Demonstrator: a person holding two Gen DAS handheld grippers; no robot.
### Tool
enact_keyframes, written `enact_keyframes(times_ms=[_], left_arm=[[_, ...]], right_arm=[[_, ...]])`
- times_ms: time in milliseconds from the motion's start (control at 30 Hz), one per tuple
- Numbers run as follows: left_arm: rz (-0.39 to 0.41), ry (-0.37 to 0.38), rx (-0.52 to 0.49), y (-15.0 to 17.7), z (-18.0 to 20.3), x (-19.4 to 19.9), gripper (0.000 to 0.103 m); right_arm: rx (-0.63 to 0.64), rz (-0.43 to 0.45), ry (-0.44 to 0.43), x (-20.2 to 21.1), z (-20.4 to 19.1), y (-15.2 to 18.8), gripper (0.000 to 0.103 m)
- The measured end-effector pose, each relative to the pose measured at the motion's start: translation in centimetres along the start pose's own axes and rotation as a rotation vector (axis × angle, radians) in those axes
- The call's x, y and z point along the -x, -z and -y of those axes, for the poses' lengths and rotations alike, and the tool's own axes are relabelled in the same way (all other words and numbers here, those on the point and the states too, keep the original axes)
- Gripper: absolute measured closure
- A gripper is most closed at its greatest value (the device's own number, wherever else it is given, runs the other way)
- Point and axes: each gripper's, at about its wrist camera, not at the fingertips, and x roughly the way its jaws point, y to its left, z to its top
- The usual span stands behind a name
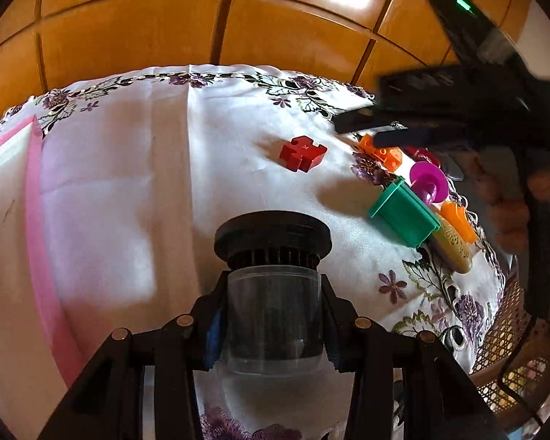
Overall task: Organize rigid objects
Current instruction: 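Lift the cup with the left gripper while the right gripper grasps the red puzzle piece, then place the cup in the tray with the left gripper while the right gripper holds the puzzle piece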
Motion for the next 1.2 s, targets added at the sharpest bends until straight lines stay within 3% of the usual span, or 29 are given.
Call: enact_keyframes(times_ms=[100, 133, 167, 267, 333, 400, 800, 1200], left_arm=[[0.003, 0.004, -0.004, 0.1, -0.1, 0.2, 0.059], [0.004, 0.009, -0.002, 0.1, -0.1, 0.3, 0.059], [0.004, 0.016, 0.001, 0.2, -0.3, 0.3, 0.059], [0.009, 0.021, -0.002, 0.1, -0.2, 0.3, 0.059], [0.011, 0.016, -0.003, 0.1, -0.2, 0.3, 0.059], [0.013, 0.015, -0.002, 0.1, -0.1, 0.3, 0.059], [0.012, 0.005, -0.006, 0.1, -0.1, 0.4, 0.059], [0.026, -0.042, -0.038, 0.5, 0.6, 0.6, 0.06]], right_arm=[[0.084, -0.019, 0.005, -1.9, -2.3, -0.9, 0.042], [0.13, -0.038, 0.014, -2.8, -3.1, -1.0, 0.032], [0.185, -0.059, 0.037, -3.9, -3.9, -0.8, 0.027], [0.307, -0.098, 0.165, -6.2, -5.0, 0.0, 0.027], [0.329, -0.089, 0.146, -6.3, -5.0, 0.2, 0.034], [0.293, -0.094, 0.108, -6.1, -4.6, 0.1, 0.054], [0.275, -0.067, 0.087, -6.3, -4.6, 0.5, 0.051], [0.366, -0.044, 0.136, -6.2, -5.7, 1.0, 0.054]])
